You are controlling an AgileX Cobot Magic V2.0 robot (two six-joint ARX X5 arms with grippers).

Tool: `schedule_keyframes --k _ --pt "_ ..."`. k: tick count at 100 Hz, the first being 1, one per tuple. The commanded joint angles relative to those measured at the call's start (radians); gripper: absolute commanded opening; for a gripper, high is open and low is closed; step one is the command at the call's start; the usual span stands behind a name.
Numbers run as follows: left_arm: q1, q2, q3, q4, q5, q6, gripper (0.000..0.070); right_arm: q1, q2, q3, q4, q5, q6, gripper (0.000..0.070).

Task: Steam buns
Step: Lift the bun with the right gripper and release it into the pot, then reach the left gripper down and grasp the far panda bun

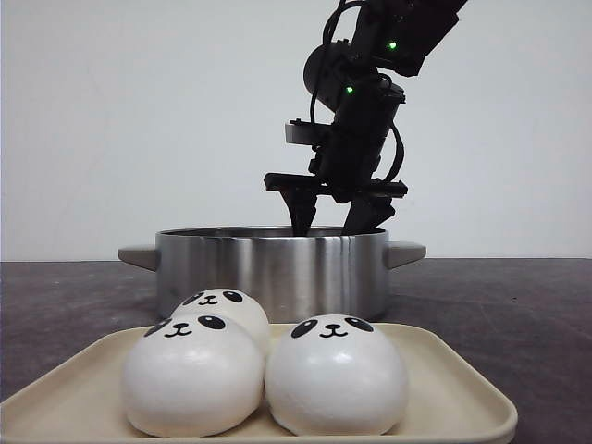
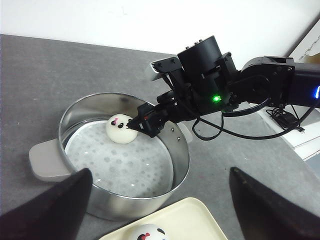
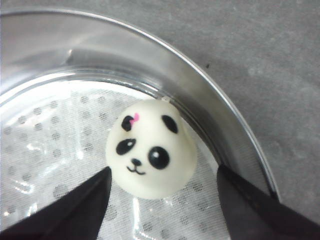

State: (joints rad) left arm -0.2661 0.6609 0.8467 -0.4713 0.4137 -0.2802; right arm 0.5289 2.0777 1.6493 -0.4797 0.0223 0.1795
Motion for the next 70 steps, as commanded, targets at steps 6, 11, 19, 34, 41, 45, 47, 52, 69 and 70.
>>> schedule_keyframes --k 6,11,19,34,41,45,47,52,69,70 --pt "-0.01 0.016 0.011 -0.023 -0.006 0.006 0.0511 0.003 -0.035 0.071 -0.063 0.0 0.0 0.0303" --pt "-0.019 0.03 0.011 -0.042 -0.006 0.005 0.0511 0.006 -0.071 0.085 -0.088 0.0 -0.002 0.0133" --pt "-0.042 0.072 0.011 -0.07 -0.006 0.003 0.0511 0.019 -0.167 0.086 -0.109 0.0 -0.001 0.0007" --pt "-0.108 0.197 0.011 -0.096 -0.006 -0.041 0.0511 0.073 -0.384 0.086 -0.169 0.005 -0.001 0.0007" --pt "-0.143 0.264 0.011 -0.087 -0.006 -0.064 0.051 0.108 -0.485 0.086 -0.194 0.005 -0.001 0.0006" --pt "-0.166 0.302 0.011 -0.082 -0.013 -0.077 0.051 0.131 -0.546 0.086 -0.207 0.006 -0.002 0.0007" --pt "-0.178 0.322 0.011 -0.081 -0.018 -0.082 0.0509 0.142 -0.576 0.086 -0.212 0.006 -0.003 0.0006" --pt "-0.213 0.371 0.011 -0.081 -0.036 -0.083 0.0509 0.172 -0.653 0.086 -0.219 0.013 -0.003 0.0006" --pt "-0.338 0.533 0.011 -0.072 -0.154 -0.083 0.0509 0.248 -0.855 0.086 -0.224 0.082 0.014 0.0006" --pt "-0.343 0.541 0.011 -0.07 -0.161 -0.084 0.0509 0.251 -0.865 0.086 -0.224 0.086 0.017 0.0006"
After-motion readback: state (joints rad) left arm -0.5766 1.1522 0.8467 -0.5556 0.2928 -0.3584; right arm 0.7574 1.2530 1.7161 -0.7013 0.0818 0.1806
